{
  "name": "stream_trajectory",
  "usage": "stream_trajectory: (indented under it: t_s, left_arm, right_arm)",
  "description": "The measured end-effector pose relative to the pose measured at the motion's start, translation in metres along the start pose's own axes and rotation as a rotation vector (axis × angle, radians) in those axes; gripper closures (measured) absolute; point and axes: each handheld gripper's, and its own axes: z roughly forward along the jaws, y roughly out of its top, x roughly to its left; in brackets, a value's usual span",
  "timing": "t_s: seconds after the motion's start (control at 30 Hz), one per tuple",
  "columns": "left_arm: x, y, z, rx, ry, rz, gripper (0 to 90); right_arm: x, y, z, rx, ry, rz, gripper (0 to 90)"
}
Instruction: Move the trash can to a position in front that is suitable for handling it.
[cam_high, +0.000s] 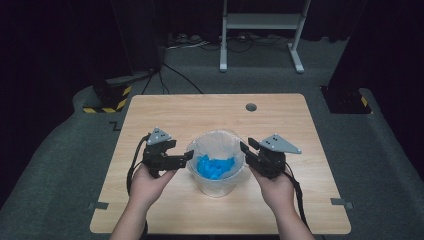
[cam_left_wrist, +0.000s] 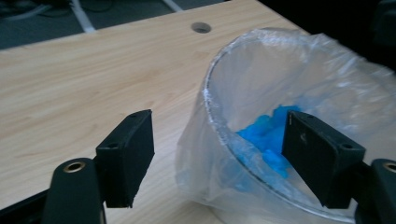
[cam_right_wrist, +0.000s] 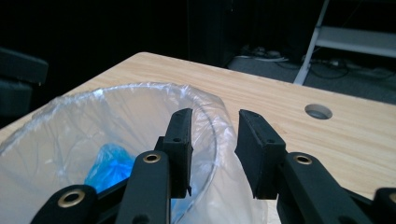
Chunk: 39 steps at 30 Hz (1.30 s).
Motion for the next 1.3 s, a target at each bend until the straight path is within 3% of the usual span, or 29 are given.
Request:
stream_trajectory:
  t_s: [0.07,0.1,0.13,0.17,0.2,0.27,0.33,0.5,0.6,0.63,0.73,0.87,1.1,1.3]
  left_arm:
    - [0.001,-0.004,0.003,-0.005,-0.008,-0.014,29.0]
    - [0.002,-0.006,0.005,-0.003,-0.019,-0.011,32.4]
    - [0.009,-0.01,0.009,0.006,-0.032,-0.035,37.0]
    - [0.009,-0.01,0.009,0.006,-0.032,-0.035,40.0]
    - [0.018,-0.014,0.008,-0.027,-0.09,-0.116,43.9]
    - [0.018,-0.016,0.009,-0.032,-0.093,-0.126,48.7]
    - [0.016,-0.016,0.01,-0.032,-0.095,-0.121,49.2]
    - [0.007,-0.014,0.005,-0.057,-0.075,-0.077,64.4]
    - [0.004,-0.013,0.005,-0.051,-0.082,-0.068,65.3]
    - [0.001,-0.013,0.004,-0.053,-0.056,-0.05,66.1]
    - [-0.002,-0.012,0.005,-0.046,-0.044,-0.034,67.1]
    - [-0.003,-0.013,0.007,-0.034,-0.05,-0.048,75.2]
    - [-0.005,-0.014,0.007,-0.04,-0.04,-0.045,80.5]
    - [-0.007,-0.013,0.006,-0.052,-0.025,-0.039,85.0]
  right_arm:
    - [0.0,0.0,0.0,0.004,0.006,0.004,65.7]
    - [0.002,-0.003,0.0,0.002,0.0,-0.007,65.1]
    - [0.008,-0.009,0.001,0.01,-0.011,-0.047,64.9]
    - [0.008,-0.009,0.001,0.01,-0.011,-0.047,64.9]
    - [0.012,-0.013,0.002,0.02,-0.024,-0.072,65.1]
    - [0.013,-0.015,0.002,0.019,-0.037,-0.068,65.7]
    - [0.012,-0.015,0.003,0.025,-0.041,-0.064,66.4]
    - [0.015,-0.017,0.003,0.039,-0.046,-0.057,71.5]
    - [0.016,-0.018,0.005,0.043,-0.051,-0.06,72.8]
    - [0.016,-0.018,0.005,0.049,-0.057,-0.075,72.8]
    - [0.014,-0.018,0.004,0.05,-0.054,-0.07,74.3]
    - [0.013,-0.021,0.005,0.051,-0.057,-0.073,77.6]
    - [0.011,-0.022,0.006,0.072,-0.039,-0.053,80.7]
    - [0.014,-0.021,0.003,0.048,-0.066,-0.072,87.9]
